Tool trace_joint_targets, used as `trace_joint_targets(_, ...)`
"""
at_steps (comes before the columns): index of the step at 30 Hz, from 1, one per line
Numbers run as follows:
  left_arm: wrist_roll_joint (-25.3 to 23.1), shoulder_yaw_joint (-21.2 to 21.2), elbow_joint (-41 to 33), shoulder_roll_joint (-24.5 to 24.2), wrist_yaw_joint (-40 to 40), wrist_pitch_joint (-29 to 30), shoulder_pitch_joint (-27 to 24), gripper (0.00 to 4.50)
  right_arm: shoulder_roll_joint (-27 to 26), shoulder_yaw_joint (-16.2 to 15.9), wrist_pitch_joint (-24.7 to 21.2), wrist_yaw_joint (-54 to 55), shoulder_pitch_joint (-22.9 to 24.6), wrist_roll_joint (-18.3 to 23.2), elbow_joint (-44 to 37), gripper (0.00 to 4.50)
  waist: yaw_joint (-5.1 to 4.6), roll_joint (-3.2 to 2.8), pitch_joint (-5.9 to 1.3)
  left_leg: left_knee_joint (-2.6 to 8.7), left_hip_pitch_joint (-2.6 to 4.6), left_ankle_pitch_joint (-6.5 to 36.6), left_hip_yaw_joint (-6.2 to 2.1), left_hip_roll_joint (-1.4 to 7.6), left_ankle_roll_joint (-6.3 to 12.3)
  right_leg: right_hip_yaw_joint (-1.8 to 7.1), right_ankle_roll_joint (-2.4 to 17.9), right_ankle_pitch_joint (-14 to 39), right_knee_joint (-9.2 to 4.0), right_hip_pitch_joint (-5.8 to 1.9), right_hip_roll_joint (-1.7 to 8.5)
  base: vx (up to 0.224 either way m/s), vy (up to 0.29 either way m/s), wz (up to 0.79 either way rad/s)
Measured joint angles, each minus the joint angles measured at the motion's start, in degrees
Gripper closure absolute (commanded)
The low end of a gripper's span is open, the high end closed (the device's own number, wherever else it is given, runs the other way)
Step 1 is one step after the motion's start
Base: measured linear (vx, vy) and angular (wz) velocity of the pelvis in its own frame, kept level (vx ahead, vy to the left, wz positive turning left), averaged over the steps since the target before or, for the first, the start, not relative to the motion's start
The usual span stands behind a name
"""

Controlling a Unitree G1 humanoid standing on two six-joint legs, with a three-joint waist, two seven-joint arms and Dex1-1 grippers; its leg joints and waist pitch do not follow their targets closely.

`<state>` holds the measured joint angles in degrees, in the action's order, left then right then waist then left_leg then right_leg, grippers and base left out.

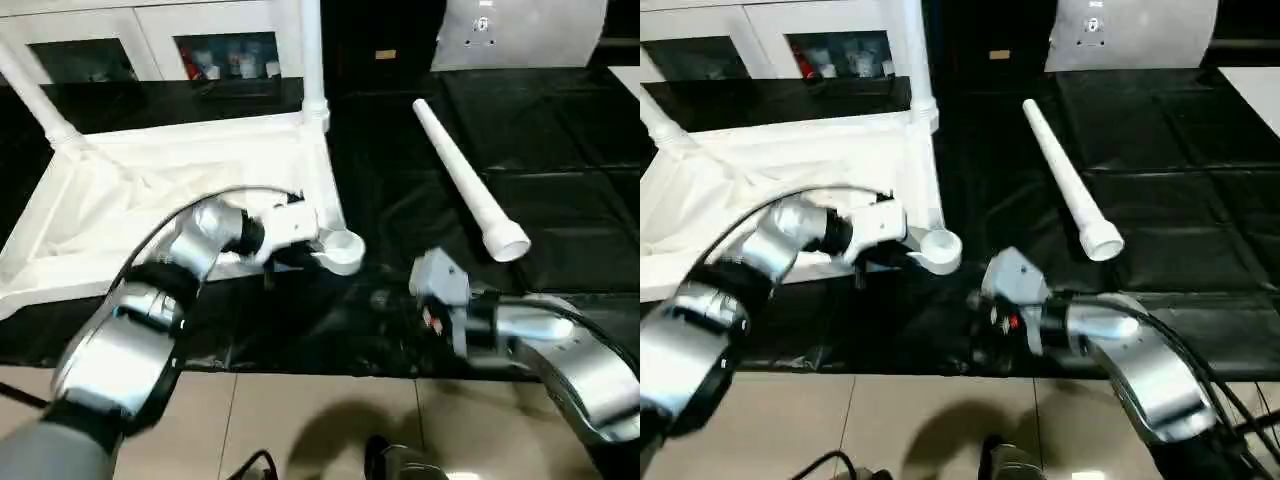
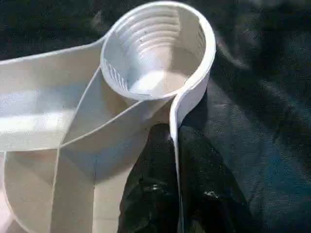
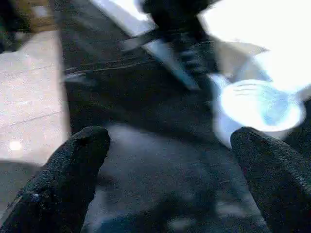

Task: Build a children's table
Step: Rotate table base

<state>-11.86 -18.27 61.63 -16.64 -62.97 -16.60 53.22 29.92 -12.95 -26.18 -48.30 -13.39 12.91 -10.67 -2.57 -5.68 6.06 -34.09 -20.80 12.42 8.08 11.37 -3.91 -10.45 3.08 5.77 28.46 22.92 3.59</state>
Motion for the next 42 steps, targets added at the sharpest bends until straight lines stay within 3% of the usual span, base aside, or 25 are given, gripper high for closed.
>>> trace_joint_targets(7, 6.05, 4.09, -5.30, 0.10, -3.24, -0.59, -2.67, 3.14, -3.02, 4.03, -0.90, 5.01, -0.33, 1.01, 1.14, 0.00, 2.21, 0.05, -0.03, -0.45, -0.12, 0.16, -0.02, -0.05, 0.29, 0.23, -0.06, 0.30, 0.93, 0.37, 0.26, 0.000, 0.000, 0.00)
trace_joint_targets(12, 8.82, 9.05, -9.10, -0.10, 4.27, 5.91, -4.76, 2.80, -7.26, 6.09, 0.36, 14.81, -4.43, -2.61, 6.20, 0.00, 2.26, 0.12, -0.04, -0.72, 0.25, 0.10, 0.23, -0.36, 0.20, 0.37, -0.05, 0.34, 1.61, 0.41, 0.72, 0.000, 0.000, 0.00)
trace_joint_targets(16, 11.24, 14.23, -14.97, -0.14, 13.49, 12.15, -6.69, 2.50, -8.62, 8.47, -5.00, 21.09, -7.21, -4.32, 8.80, 0.00, 1.94, 0.54, -0.12, -0.80, 0.58, 0.08, 0.27, -0.40, 0.16, 0.35, -0.08, 0.31, 1.59, 0.27, 0.81, 0.000, 0.000, 0.00)
trace_joint_targets(22, 14.33, 21.83, -34.50, 5.77, 27.27, 22.95, -16.98, 1.95, -12.91, 13.13, -6.32, 27.60, -9.56, -3.67, 10.68, 0.00, 1.36, 1.13, -0.45, -0.88, 0.37, 0.12, 0.27, -0.38, 0.21, 0.37, -0.21, 0.34, 1.61, 0.28, 0.88, 0.000, 0.000, 0.00)
trace_joint_targets(24, 14.98, 22.82, -42.62, 8.29, 30.87, 25.89, -22.30, 1.80, -14.55, 13.69, -7.00, 29.42, -7.87, -3.35, 7.97, 0.00, 1.36, 1.38, -0.60, -0.79, 0.12, 0.18, 0.27, -0.36, 0.32, 0.38, -0.24, 0.54, 1.72, 0.38, 0.87, 0.000, 0.000, 0.00)
trace_joint_targets(27, 15.70, 22.50, -54.85, 10.28, 34.06, 30.54, -30.73, 1.44, -16.73, 13.60, -6.94, 30.56, -2.78, -2.43, 1.58, 0.00, 1.45, 1.95, -0.92, -0.94, -0.37, 0.21, 0.27, -0.36, 0.37, 0.45, -0.11, 1.09, 2.61, 1.18, 0.92, 0.000, 0.000, 0.00)
trace_joint_targets(29, 15.96, 22.45, -61.22, 11.28, 36.07, 33.77, -35.19, 1.31, -18.24, 13.58, -6.93, 31.07, 0.00, -1.48, -1.88, 0.00, 1.42, 1.99, -0.95, -0.96, -0.15, 0.18, 0.02, 0.08, 0.32, 0.12, 0.09, 1.11, 2.59, 1.19, 0.60, 0.011, -0.029, 0.00)
trace_joint_targets(30, 15.95, 22.47, -64.13, 11.54, 36.84, 34.87, -37.11, 1.31, -19.14, 13.57, -6.90, 31.32, 1.12, -1.04, -3.52, 0.00, 1.42, 2.05, -0.98, -0.99, -0.08, 0.14, -0.12, 0.57, 0.25, 0.12, 0.30, 1.30, 3.12, 1.15, 0.23, 0.015, -0.096, 0.01)
trace_joint_targets(31, 15.84, 22.45, -67.48, 11.64, 37.82, 36.14, -39.43, 1.06, -20.25, 13.58, -6.80, 31.77, 2.55, -0.47, -5.50, 0.00, 1.46, 2.56, -1.24, -1.02, 0.24, 0.10, -0.31, 0.94, 0.07, 0.56, 0.88, 3.01, 4.98, 1.54, -0.23, 0.015, -0.096, 0.01)
trace_joint_targets(32, 15.69, 22.42, -70.66, 11.94, 38.72, 37.40, -41.46, 1.06, -20.73, 13.59, -6.76, 32.08, 3.49, 0.03, -7.05, 0.00, 1.39, 3.30, -1.63, -1.05, 0.45, 0.04, -0.38, 0.93, -0.10, 1.78, 1.66, 5.20, 8.16, 2.28, -0.26, 0.004, -0.148, 0.06)
trace_joint_targets(33, 15.60, 22.56, -73.11, 12.25, 39.52, 38.47, -42.97, 0.99, -20.69, 13.81, -6.64, 32.27, 4.51, 0.31, -8.51, 0.00, 1.43, 4.25, -2.03, -1.18, 0.81, 0.02, -0.60, 0.91, -0.34, 3.79, 3.01, 6.53, 10.75, 2.51, -0.17, 0.010, -0.207, 0.02)
trace_joint_targets(34, 15.60, 23.38, -76.38, 13.13, 41.11, 39.72, -44.88, 0.92, -20.63, 13.93, -6.71, 32.36, 4.75, 0.51, -9.80, 0.00, 1.79, 5.49, -2.61, -1.68, 0.71, 0.13, -0.51, 1.13, 0.18, 4.48, 1.98, 7.73, 11.76, 2.56, -0.44, 0.010, -0.207, 0.02)
trace_joint_targets(35, 15.70, 23.68, -78.23, 14.04, 42.23, 40.58, -46.11, 0.92, -20.42, 14.00, -6.84, 32.42, 5.01, 0.52, -11.03, 0.00, 1.89, 5.95, -2.67, -2.90, 0.18, 0.44, -0.19, 1.00, 2.36, 4.44, 2.20, 7.85, 12.06, 2.64, -1.13, -0.023, -0.257, -0.05)
trace_joint_targets(36, 15.92, 23.54, -79.10, 15.02, 42.94, 41.24, -46.64, 0.80, -19.92, 14.40, -6.89, 32.61, 5.52, 0.53, -11.98, 0.00, 2.43, 6.35, -2.68, -8.24, -1.24, 2.40, -0.23, 0.62, 5.94, 4.14, 2.06, 7.99, 12.19, 2.71, -1.36, -0.072, -0.253, -0.05)
trace_joint_targets(37, 16.26, 22.78, -80.13, 15.93, 43.65, 42.02, -47.53, 0.67, -20.01, 14.86, -7.01, 32.95, 6.50, 0.52, -12.70, 0.00, 2.60, 6.74, -2.60, -12.39, -1.99, 3.31, 0.16, -2.05, 6.95, 4.18, 2.10, 7.68, 11.85, 2.35, -1.70, -0.072, -0.253, -0.05)
trace_joint_targets(38, 16.10, 21.99, -81.39, 15.91, 44.18, 42.52, -48.39, 0.58, -20.55, 15.09, -7.01, 32.90, 7.35, 1.12, -13.46, 0.00, 2.50, 6.69, -2.57, -11.66, -1.60, 3.32, 0.42, -4.42, 6.93, 4.20, 1.36, 7.25, 11.21, 2.18, -2.46, -0.094, -0.178, -0.08)
trace_joint_targets(39, 15.88, 21.86, -82.32, 15.72, 44.62, 42.80, -48.82, 0.58, -21.03, 15.21, -7.02, 32.88, 7.74, 1.60, -14.08, 0.00, 2.45, 6.11, -2.50, -9.36, -1.05, 3.35, 0.33, -6.02, 7.05, 3.77, 0.21, 6.61, 10.27, 2.05, -3.46, -0.100, -0.114, -0.12)
trace_joint_targets(40, 15.32, 21.91, -83.31, 14.94, 45.17, 43.23, -48.89, 0.47, -22.11, 15.03, -7.04, 33.03, 8.37, 2.23, -14.49, 0.00, 2.25, 4.48, -2.54, -6.82, -0.99, 4.43, -0.49, -6.89, 7.48, 2.30, -1.08, 5.85, 8.13, 1.49, -5.04, -0.100, -0.114, -0.12)
trace_joint_targets(41, 15.00, 22.21, -83.69, 14.53, 45.60, 43.49, -49.51, 0.36, -22.92, 14.51, -7.30, 33.26, 9.15, 2.26, -14.39, 0.00, 2.21, 4.33, -2.35, -5.79, -0.73, 4.15, -1.20, -5.53, 7.05, 0.68, -2.03, 5.33, 6.23, 0.60, -5.29, -0.079, -0.108, -0.25)
trace_joint_targets(42, 14.68, 22.50, -84.07, 14.43, 46.22, 43.81, -50.03, 0.24, -23.08, 13.07, -7.56, 33.92, 9.53, 1.72, -14.45, 0.00, 2.43, 3.83, -2.21, -5.07, -0.50, 2.94, -1.62, -4.10, 5.10, 0.70, -5.54, 6.92, 7.84, 0.56, -5.50, -0.072, -0.107, 0.04)
